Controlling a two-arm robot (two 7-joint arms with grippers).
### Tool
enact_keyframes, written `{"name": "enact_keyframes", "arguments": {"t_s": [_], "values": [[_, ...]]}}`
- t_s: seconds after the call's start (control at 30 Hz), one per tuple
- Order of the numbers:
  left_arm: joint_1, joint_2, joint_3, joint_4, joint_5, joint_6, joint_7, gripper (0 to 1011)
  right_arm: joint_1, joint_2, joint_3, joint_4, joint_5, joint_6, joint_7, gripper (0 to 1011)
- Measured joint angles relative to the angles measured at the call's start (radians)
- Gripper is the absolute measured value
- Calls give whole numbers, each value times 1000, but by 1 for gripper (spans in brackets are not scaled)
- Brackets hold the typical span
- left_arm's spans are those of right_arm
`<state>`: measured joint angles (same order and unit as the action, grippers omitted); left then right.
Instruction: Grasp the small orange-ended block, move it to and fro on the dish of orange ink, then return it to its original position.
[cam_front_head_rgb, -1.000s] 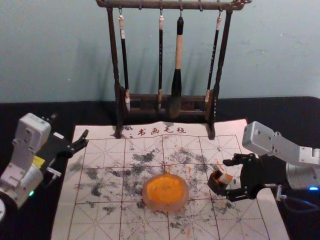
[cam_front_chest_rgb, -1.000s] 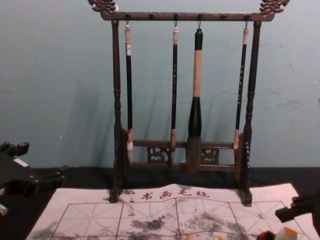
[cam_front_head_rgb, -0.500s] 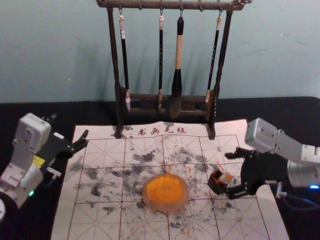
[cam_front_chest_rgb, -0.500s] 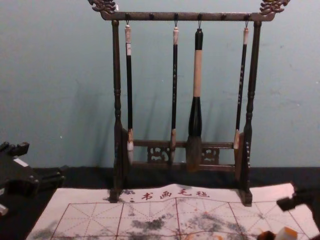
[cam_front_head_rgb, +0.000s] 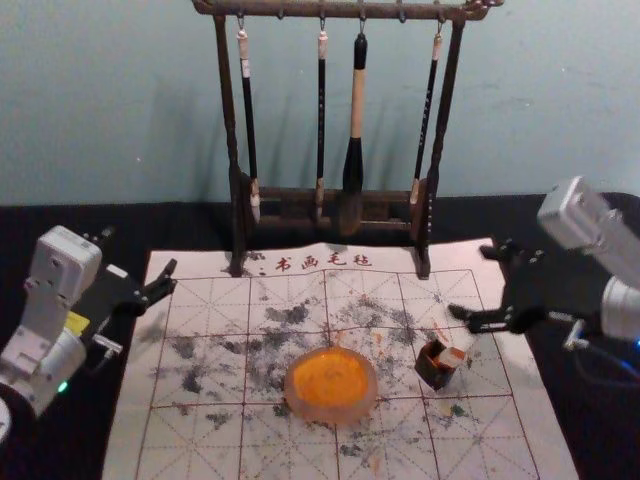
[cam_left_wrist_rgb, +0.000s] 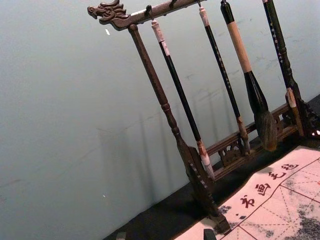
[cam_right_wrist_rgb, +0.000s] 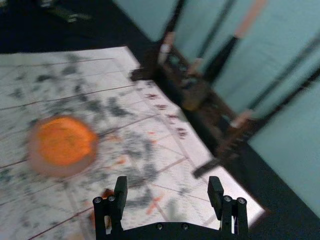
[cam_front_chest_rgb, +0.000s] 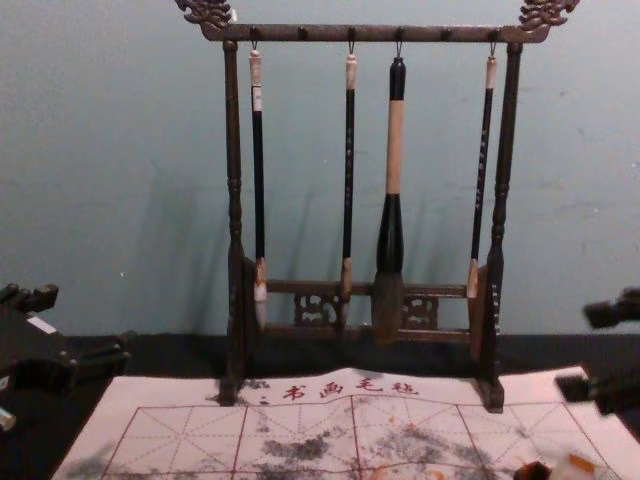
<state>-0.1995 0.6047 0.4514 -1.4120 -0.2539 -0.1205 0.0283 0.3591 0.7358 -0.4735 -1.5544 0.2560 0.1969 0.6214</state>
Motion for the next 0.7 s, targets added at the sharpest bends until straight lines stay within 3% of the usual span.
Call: {"name": "enact_keyframes", "arguments": {"t_s": [0.1,0.27,0.7], "values": [[0,0,0,0,0,0,0,1001,-19,-8,42,13,21,20,-43,1000],[0,0,0,0,0,0,0,1001,-35,-15,72,46,30,47,-78,1000],[0,0,0,0,0,0,0,1001,-100,-27,84,98,26,93,-92,1000]]}}
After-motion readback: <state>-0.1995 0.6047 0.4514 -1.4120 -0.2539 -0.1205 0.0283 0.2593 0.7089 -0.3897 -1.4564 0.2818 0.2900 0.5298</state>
